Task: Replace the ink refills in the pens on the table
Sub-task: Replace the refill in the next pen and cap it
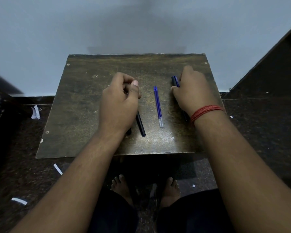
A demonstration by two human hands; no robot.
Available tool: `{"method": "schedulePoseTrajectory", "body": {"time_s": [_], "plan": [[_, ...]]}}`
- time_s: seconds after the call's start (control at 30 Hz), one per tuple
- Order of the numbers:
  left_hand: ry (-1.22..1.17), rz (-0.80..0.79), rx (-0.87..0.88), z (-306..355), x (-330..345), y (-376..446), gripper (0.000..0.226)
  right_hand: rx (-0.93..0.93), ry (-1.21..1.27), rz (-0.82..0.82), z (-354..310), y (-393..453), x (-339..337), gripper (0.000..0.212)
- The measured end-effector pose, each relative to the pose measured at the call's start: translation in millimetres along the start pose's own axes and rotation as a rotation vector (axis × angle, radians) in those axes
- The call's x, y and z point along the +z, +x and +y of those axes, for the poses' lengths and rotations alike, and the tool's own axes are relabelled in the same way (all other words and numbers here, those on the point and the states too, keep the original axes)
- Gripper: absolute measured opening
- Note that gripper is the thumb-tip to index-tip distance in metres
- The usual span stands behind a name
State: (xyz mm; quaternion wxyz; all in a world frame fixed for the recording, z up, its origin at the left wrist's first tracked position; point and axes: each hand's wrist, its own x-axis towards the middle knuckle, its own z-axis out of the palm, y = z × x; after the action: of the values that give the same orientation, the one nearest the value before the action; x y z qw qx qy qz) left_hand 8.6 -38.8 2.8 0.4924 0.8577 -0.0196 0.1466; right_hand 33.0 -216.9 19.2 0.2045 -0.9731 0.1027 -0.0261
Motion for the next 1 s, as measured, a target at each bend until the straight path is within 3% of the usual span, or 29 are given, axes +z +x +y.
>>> {"method": "schedulePoseTrajectory", "body": {"time_s": [0.23, 0.73, 1.0], "plan": [[0.009, -0.008, -0.016, -1, -1, 1, 0.007, 0.038, -0.052, -0.051, 0, 1, 0, 0.026], [0.026, 0.022, -0.075, -10, -5, 6, 0.007, 0.085, -0.029, -0.112, 2, 3, -5, 0.034], [0.131, 0.016, -0.118, -17, -15, 11, 0.008, -0.027, 0.017, 0.04, -10, -5, -17, 0.028]]}}
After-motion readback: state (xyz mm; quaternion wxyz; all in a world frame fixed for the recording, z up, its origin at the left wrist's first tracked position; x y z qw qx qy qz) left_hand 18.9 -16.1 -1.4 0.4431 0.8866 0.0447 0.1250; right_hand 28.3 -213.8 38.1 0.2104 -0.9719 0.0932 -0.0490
